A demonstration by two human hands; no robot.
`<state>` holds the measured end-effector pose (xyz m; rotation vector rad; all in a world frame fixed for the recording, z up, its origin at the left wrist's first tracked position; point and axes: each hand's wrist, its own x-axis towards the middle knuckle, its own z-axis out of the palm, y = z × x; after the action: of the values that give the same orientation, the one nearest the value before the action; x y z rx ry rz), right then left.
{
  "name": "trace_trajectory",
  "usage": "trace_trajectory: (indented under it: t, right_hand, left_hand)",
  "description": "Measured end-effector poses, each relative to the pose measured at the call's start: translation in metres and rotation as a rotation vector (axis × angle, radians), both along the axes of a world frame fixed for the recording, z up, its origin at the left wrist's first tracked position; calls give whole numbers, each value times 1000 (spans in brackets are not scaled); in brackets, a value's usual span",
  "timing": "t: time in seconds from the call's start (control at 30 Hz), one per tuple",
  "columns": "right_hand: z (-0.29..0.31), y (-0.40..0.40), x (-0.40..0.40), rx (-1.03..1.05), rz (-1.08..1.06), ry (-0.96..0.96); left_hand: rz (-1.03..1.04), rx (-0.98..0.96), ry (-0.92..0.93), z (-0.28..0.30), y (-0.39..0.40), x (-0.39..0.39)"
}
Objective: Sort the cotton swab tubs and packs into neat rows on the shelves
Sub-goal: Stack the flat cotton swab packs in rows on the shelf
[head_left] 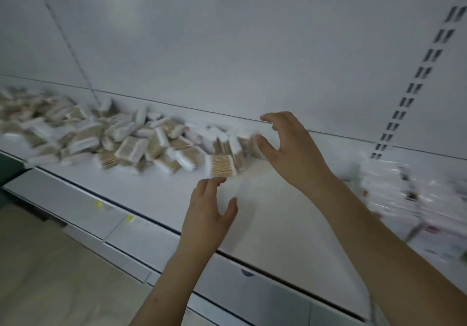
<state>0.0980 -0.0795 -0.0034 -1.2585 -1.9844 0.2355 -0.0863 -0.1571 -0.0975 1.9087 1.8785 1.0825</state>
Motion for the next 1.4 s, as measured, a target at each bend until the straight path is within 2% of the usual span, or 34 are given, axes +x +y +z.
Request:
trace_trajectory:
  t: [0.17,0.4,0.5,0.73,0.87,1.1,1.23,1.4]
  right_hand:
    - [-15,36,-51,-102,-17,-90]
    - [-23,73,-93,-179,-172,-199]
    - [-31,76,-93,-194,-275,-231]
    - [-44,77,-92,-336,-315,-364]
    - [-32,69,-74,-297,-310,-377]
    - [-14,40,-7,-172,-281,-341]
    - [-5,18,40,-130,-360,-318]
    - [1,7,87,-197,-510,-273]
  left_hand:
    - [1,69,135,0,42,-58]
    - [-288,97,496,-1,108,-112]
    - [-348,95,546,0,123,-115]
    - [-311,203,458,-5,136,-114]
    - [-328,220,456,5,135,-115]
    - [-581,237,251,42,138,-72]
    - [-708,252,203,52,151,-24]
    - [-812,177,166,48,165,38]
